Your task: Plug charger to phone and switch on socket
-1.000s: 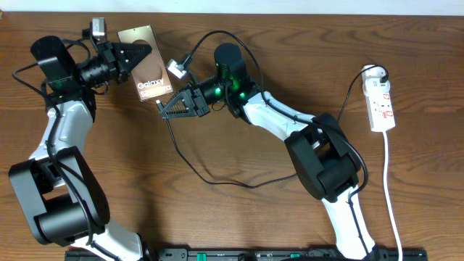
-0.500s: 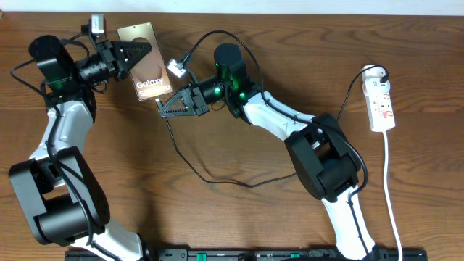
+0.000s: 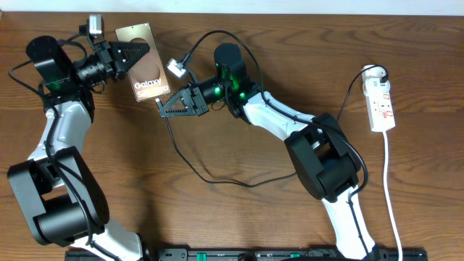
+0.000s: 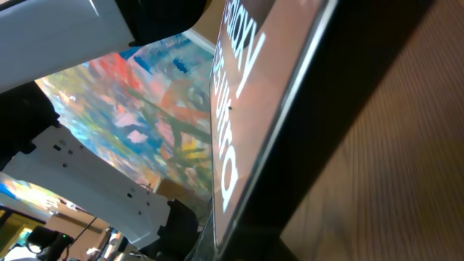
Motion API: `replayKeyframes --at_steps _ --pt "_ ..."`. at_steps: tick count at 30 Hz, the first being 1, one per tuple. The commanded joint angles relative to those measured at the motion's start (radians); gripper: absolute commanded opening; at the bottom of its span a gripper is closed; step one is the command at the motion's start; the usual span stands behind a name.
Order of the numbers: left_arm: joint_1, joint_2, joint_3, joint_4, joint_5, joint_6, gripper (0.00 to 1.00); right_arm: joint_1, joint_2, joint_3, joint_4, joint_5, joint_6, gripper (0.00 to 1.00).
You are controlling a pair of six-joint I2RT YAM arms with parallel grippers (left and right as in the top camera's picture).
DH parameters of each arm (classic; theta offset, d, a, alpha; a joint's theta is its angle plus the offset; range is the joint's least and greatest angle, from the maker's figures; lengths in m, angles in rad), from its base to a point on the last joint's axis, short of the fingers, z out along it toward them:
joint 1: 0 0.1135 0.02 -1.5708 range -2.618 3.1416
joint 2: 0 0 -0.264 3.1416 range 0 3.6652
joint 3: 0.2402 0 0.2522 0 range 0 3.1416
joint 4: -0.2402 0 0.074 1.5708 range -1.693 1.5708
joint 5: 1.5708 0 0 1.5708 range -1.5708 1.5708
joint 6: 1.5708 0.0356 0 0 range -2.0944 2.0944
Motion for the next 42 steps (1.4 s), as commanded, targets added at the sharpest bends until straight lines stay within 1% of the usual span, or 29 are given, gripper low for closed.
replayKeyframes --at_steps 1,5,13,19,33,36,42 --pt "0.002 0.000 0.009 0.011 0.033 -0.005 0.07 0.000 0.005 0.003 0.008 0.000 0.006 0.01" --pt "0.001 0.000 0.009 0.010 0.031 0.017 0.08 0.002 0.005 0.003 0.008 0.001 0.006 0.01" --pt "-0.008 0.000 0.009 0.010 0.031 0.018 0.07 0.002 0.005 0.003 0.008 0.005 0.006 0.01" --pt "-0.032 0.000 0.009 0.007 0.031 0.056 0.07 0.002 0.005 0.003 0.008 0.004 0.006 0.01" --pt "-0.031 0.000 0.009 0.007 0.035 0.063 0.08 0.002 0.005 0.003 0.008 0.003 0.006 0.01" --pt "-0.031 0.000 0.009 0.007 0.042 0.085 0.07 0.002 0.005 0.003 0.008 0.003 0.006 0.01" --pt "-0.031 0.000 0.009 0.008 0.054 0.093 0.07 0.002 0.005 0.003 0.008 0.003 0.006 0.01"
